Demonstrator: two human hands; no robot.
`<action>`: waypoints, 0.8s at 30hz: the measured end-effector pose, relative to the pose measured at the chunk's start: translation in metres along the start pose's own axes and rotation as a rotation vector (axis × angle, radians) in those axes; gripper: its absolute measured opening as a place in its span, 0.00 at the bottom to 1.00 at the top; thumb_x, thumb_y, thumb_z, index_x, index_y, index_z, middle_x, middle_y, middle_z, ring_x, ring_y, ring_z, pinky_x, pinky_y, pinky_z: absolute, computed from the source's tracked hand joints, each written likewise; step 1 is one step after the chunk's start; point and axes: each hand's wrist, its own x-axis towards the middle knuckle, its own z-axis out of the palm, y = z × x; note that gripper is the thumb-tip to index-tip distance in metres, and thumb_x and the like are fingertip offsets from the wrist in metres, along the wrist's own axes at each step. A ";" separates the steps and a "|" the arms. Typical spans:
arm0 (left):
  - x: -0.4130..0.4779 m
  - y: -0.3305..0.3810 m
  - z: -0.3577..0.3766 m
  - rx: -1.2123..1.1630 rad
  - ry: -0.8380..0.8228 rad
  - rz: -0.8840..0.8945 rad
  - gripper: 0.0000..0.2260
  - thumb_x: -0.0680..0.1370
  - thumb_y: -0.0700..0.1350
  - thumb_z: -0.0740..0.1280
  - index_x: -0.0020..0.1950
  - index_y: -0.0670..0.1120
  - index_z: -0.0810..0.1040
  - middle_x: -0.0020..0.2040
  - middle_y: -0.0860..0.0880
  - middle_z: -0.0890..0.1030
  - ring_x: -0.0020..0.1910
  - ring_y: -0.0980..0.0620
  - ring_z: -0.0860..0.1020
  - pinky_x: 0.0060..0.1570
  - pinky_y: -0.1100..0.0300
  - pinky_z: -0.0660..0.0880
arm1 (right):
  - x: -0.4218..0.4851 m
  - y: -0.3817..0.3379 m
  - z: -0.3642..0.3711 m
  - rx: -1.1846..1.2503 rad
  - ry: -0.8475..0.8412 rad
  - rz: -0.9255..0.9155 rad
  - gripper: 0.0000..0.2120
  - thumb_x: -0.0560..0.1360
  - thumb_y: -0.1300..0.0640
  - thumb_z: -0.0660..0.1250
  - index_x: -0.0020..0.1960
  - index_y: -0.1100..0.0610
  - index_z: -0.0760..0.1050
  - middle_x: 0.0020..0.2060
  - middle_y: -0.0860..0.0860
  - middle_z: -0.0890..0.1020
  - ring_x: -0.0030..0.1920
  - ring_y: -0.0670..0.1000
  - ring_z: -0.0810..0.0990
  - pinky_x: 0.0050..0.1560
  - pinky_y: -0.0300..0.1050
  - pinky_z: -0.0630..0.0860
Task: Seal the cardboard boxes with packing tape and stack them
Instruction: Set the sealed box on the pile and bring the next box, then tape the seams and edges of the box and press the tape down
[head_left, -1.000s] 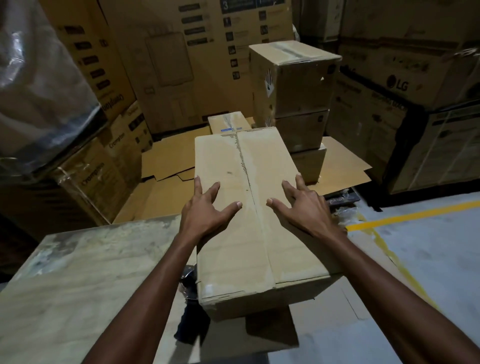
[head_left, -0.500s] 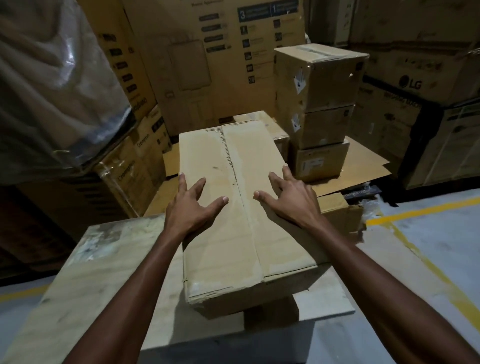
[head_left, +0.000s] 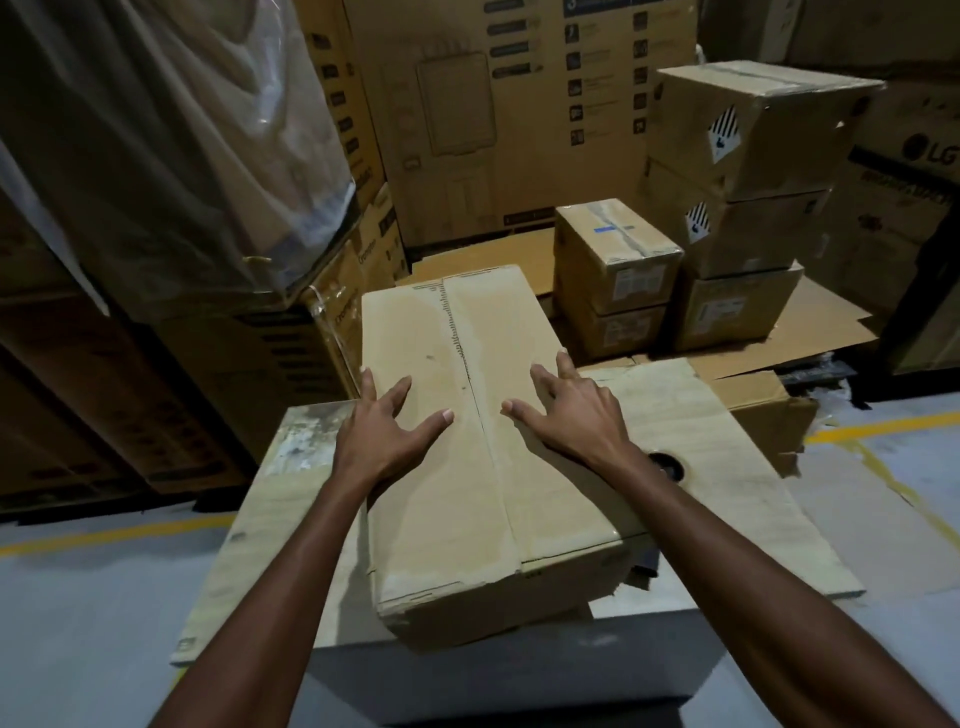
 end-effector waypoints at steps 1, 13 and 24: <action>0.003 -0.009 0.002 -0.004 -0.004 0.000 0.44 0.69 0.78 0.64 0.80 0.59 0.63 0.84 0.50 0.45 0.80 0.39 0.60 0.73 0.38 0.63 | 0.002 -0.005 0.009 -0.010 -0.008 0.009 0.39 0.77 0.25 0.57 0.80 0.47 0.63 0.83 0.56 0.54 0.71 0.63 0.73 0.65 0.59 0.72; 0.106 -0.132 0.017 -0.076 -0.182 0.047 0.44 0.70 0.78 0.63 0.81 0.60 0.62 0.84 0.51 0.41 0.79 0.36 0.59 0.75 0.39 0.60 | 0.070 -0.082 0.112 -0.099 -0.055 0.136 0.38 0.78 0.25 0.56 0.80 0.47 0.63 0.83 0.56 0.55 0.71 0.65 0.73 0.66 0.61 0.72; 0.133 -0.138 0.071 -0.056 -0.283 0.067 0.40 0.75 0.76 0.57 0.83 0.60 0.55 0.83 0.48 0.36 0.78 0.33 0.61 0.73 0.44 0.61 | 0.101 -0.051 0.153 -0.187 -0.143 0.184 0.36 0.79 0.26 0.50 0.80 0.45 0.59 0.84 0.53 0.52 0.69 0.64 0.76 0.63 0.60 0.75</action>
